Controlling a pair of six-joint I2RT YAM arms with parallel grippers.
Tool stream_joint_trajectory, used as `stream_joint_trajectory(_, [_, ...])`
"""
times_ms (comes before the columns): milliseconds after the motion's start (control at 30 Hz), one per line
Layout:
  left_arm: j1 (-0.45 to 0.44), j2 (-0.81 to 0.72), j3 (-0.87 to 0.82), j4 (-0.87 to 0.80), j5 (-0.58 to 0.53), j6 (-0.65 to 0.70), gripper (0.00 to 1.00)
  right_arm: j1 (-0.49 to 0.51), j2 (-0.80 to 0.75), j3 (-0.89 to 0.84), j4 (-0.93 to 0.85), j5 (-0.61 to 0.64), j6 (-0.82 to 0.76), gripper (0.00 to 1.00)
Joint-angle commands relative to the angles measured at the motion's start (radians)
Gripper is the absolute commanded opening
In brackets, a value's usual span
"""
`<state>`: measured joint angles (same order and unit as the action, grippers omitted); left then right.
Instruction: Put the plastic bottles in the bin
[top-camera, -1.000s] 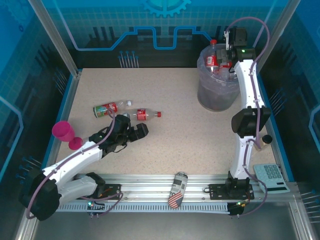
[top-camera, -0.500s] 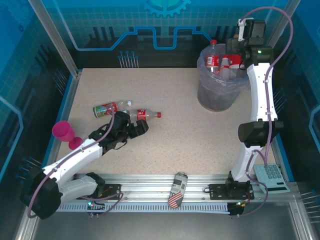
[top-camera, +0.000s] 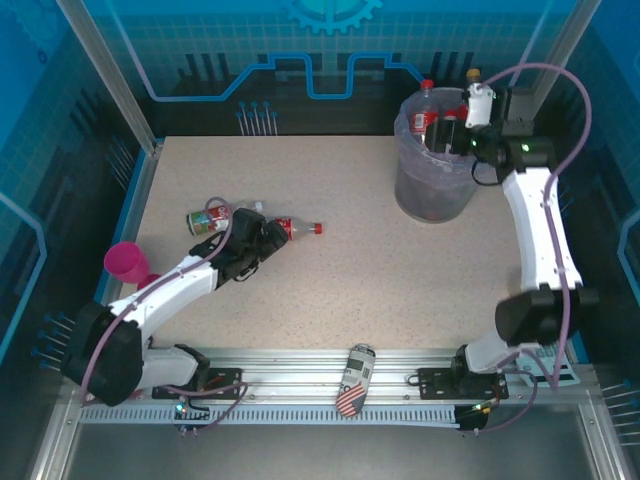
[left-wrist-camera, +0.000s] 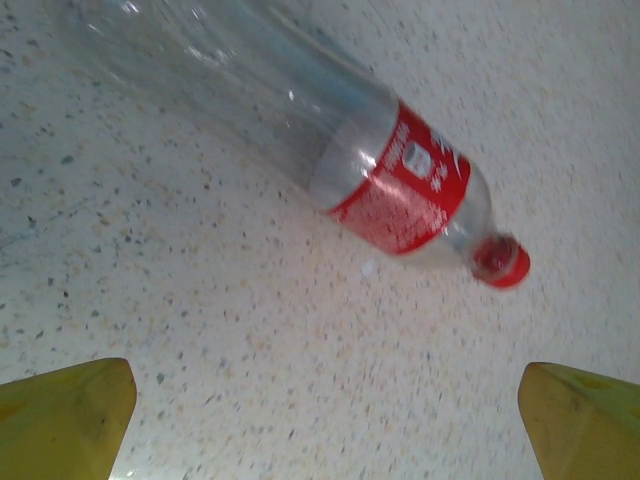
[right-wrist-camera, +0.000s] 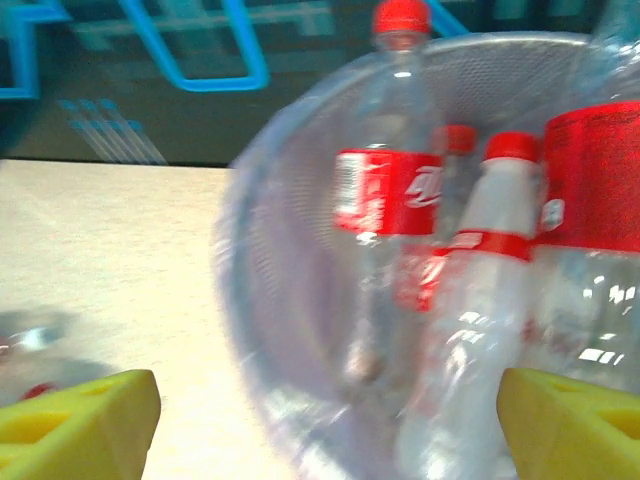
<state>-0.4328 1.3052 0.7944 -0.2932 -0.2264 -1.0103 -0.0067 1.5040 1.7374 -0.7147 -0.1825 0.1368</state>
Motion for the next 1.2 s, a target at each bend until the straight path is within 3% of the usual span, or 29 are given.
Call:
stream_joint_trajectory(0, [0.011,0.070,0.074,-0.043,-0.108,-0.137,0.99,0.021,-0.157,-0.153,0.136,-0.141,0.093,0.88])
stream_joint_trajectory(233, [0.028,0.244,0.177,-0.021,-0.158,-0.301,0.98,0.022,-0.358,-0.360,0.103,-0.104,0.091,0.89])
stream_joint_trajectory(600, [0.041,0.395,0.204,0.007,-0.280,-0.541,0.95,0.022,-0.380,-0.380,0.044,-0.111,0.051,0.89])
stream_joint_trajectory(833, [0.046,0.478,0.218,0.027,-0.233,-0.569,0.91,0.022,-0.382,-0.417,0.055,-0.129,0.060,0.89])
stream_joint_trajectory(1167, [0.046,0.471,0.182,0.057,-0.199,-0.532,0.71,0.024,-0.426,-0.456,0.033,-0.139,0.073,0.89])
